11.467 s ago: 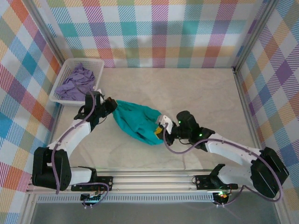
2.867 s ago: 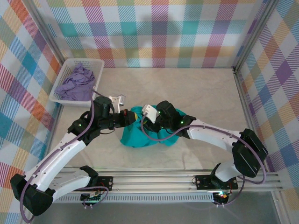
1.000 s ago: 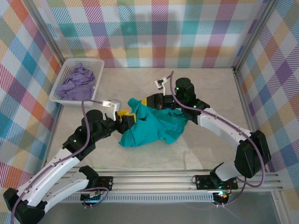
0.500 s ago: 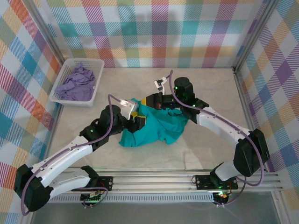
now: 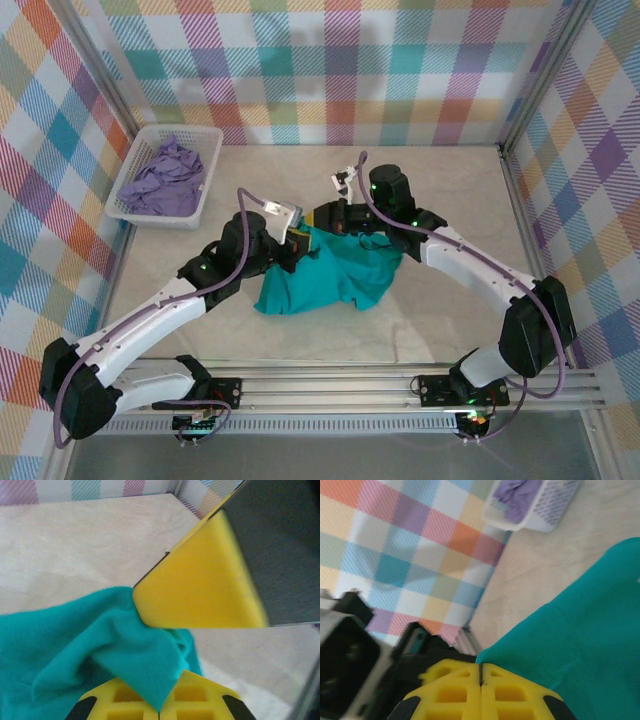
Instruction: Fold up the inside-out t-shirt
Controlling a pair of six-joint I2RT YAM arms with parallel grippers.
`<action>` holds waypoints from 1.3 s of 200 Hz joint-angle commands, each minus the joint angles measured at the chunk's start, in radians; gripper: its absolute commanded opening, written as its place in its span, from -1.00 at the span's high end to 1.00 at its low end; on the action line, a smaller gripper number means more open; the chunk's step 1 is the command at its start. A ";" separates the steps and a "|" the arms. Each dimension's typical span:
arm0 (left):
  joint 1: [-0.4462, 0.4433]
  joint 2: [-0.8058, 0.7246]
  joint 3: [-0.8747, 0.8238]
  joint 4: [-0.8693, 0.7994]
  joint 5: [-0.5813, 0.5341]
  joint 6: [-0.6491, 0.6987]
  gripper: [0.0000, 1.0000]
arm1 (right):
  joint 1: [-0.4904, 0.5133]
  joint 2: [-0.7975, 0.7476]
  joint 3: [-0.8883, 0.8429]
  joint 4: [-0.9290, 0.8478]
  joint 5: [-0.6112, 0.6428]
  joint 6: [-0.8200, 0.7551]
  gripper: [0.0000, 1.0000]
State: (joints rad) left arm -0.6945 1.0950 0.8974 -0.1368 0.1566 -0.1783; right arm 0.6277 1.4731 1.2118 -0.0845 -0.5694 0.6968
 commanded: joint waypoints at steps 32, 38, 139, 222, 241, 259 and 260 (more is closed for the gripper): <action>0.077 -0.056 0.014 -0.068 0.186 -0.388 1.00 | 0.015 -0.230 -0.137 -0.145 0.198 -0.486 0.09; 0.081 -0.056 0.009 -0.057 0.204 -0.411 1.00 | 0.019 -0.264 -0.192 -0.091 0.184 -0.502 0.04; 0.101 -0.096 0.063 -0.213 0.284 -0.382 1.00 | 0.102 -0.070 -0.232 -0.001 0.304 -0.440 0.61; 0.158 -0.082 0.074 -0.217 0.473 -0.358 1.00 | 0.102 -0.141 -0.258 -0.181 0.439 -0.556 0.90; 0.186 -0.104 0.052 -0.098 0.529 -0.445 1.00 | 0.102 -0.137 -0.217 -0.294 0.630 -0.554 0.67; 0.195 -0.105 0.044 -0.058 0.550 -0.492 1.00 | 0.102 -0.168 -0.201 -0.316 0.642 -0.568 0.46; 0.195 -0.105 0.044 -0.061 0.548 -0.491 1.00 | 0.102 -0.171 -0.201 -0.314 0.639 -0.570 0.44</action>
State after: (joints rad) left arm -0.5190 1.0241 0.9409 -0.3187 0.6220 -0.5880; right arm 0.7338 1.3453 0.9691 -0.2817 -0.0757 0.1623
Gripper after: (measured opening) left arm 0.053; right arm 0.226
